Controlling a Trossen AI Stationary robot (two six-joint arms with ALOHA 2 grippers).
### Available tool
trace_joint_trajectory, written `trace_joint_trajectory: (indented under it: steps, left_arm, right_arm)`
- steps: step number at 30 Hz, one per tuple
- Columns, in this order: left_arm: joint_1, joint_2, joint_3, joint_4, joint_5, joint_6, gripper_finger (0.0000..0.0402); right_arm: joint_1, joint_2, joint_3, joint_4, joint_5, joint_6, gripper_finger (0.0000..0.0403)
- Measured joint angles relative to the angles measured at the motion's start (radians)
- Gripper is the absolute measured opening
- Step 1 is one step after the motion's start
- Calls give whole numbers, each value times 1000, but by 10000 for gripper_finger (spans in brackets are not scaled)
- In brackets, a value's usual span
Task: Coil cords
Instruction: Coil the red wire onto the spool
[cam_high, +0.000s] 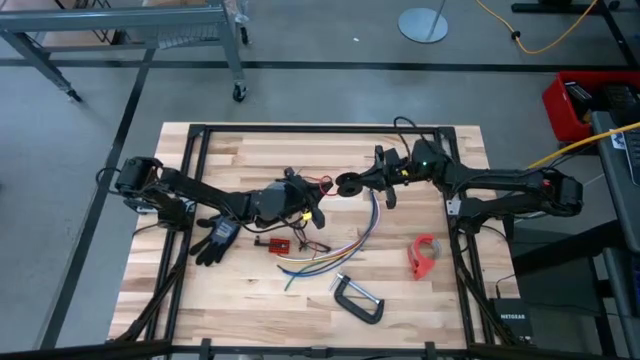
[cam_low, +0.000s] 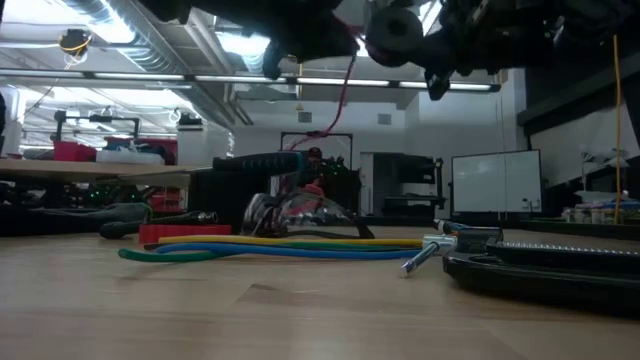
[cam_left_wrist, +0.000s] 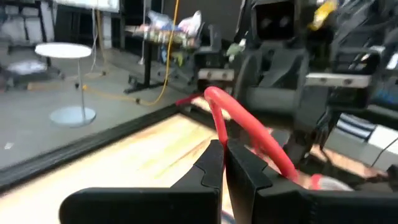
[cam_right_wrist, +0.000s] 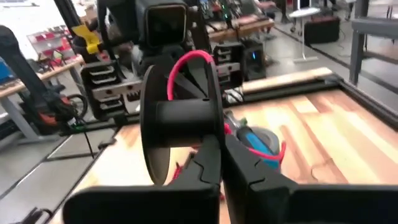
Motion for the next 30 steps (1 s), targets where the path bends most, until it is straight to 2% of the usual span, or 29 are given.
trace_joint_trajectory:
  steps: [6, 15, 19, 25, 30]
  left_arm:
    - [32, 0, -1, -91, -1, -61, 0]
    - [75, 0, -1, -117, 0, -64, 0]
    - [90, 0, -1, -155, 0, -64, 0]
    - [115, 0, -1, -209, 1, -60, 0]
    - [140, 0, 0, -213, 1, -58, 0]
  right_arm:
    - [0, 0, 0, -43, 4, -3, 1]
    - [0, 0, 0, -220, 91, -34, 1]
    - [0, 0, 0, -250, 84, -34, 1]
    - [0, 0, 0, -283, 15, -25, 1]
    - [0, 0, 0, -303, 50, -25, 1]
